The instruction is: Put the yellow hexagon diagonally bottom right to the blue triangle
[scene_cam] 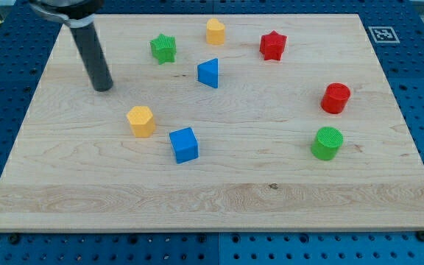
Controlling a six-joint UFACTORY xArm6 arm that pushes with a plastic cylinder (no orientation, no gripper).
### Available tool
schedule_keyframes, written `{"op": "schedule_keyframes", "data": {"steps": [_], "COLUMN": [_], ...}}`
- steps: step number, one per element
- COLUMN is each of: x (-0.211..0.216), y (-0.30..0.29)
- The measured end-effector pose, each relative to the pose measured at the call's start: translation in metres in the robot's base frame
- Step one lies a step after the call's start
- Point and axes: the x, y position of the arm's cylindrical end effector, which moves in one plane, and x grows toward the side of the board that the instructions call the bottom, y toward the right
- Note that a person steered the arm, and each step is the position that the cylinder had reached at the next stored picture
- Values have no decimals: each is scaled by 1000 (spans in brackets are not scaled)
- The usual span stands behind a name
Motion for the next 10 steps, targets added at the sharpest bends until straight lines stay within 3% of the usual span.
{"op": "schedule_keyframes", "data": {"steps": [2,5,10], "x": [27,98,100], "y": [-42,-41,39]}}
